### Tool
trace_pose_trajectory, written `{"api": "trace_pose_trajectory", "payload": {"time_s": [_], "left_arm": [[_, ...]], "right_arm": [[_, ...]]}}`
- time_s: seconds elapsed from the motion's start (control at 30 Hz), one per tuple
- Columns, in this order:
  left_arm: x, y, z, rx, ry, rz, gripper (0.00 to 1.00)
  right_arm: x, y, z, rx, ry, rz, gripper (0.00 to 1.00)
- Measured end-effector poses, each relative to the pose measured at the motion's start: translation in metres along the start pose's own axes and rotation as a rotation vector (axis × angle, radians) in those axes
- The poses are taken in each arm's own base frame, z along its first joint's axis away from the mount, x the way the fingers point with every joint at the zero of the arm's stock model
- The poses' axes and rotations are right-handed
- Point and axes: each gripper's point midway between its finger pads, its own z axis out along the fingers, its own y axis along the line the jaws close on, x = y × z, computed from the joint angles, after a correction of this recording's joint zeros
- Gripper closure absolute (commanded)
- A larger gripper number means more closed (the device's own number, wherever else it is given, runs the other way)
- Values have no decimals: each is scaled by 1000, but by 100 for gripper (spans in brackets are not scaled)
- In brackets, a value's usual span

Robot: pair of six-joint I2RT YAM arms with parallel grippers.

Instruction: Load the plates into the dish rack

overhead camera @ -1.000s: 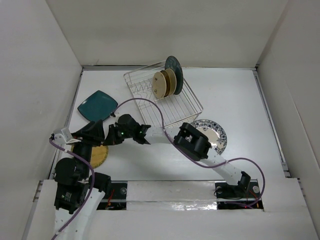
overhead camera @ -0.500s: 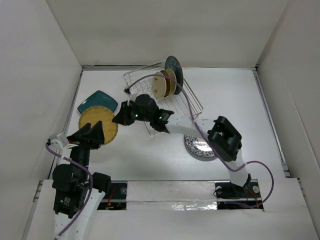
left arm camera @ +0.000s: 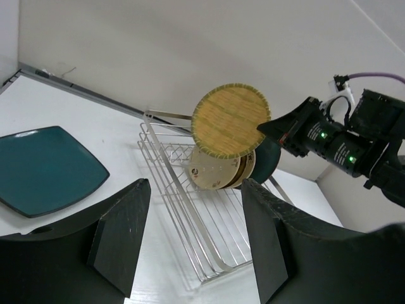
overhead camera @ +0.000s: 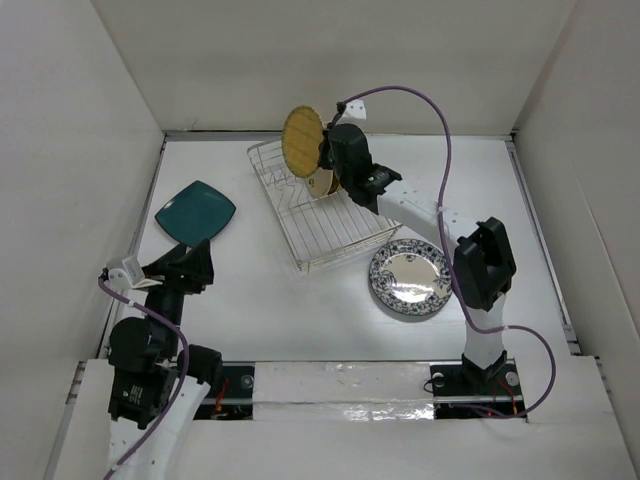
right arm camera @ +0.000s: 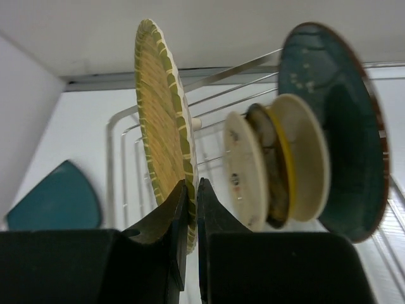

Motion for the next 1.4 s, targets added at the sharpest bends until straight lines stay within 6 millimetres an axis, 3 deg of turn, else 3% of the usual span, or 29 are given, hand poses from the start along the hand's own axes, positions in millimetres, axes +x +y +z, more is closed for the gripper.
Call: {"api": "trace_pose_trajectory", "payload": {"time_s": [0.3, 0.47, 0.77, 0.87, 1.03, 1.17, 1.4], "left_arm": [[13, 3, 10, -22, 54, 12, 44], [15, 3, 12, -26, 63, 14, 45], [17, 4, 13, -30, 73, 17, 45], [17, 4, 13, -30, 73, 17, 45], [18, 3, 13, -27, 75, 17, 45], [18, 3, 13, -27, 75, 17, 45], [18, 3, 13, -22, 78, 17, 45]], "right_arm": [[-24, -35, 14, 263, -78, -128, 100], [-13, -49, 22, 336, -72, -185, 100], [-4, -46, 33, 324, -66, -221, 100], [5, -43, 34, 308, -60, -241, 100], [42, -44, 31, 286, 12, -308, 100], [46, -42, 32, 275, 8, -312, 100], [77, -40, 25, 257, 67, -365, 84]]}}
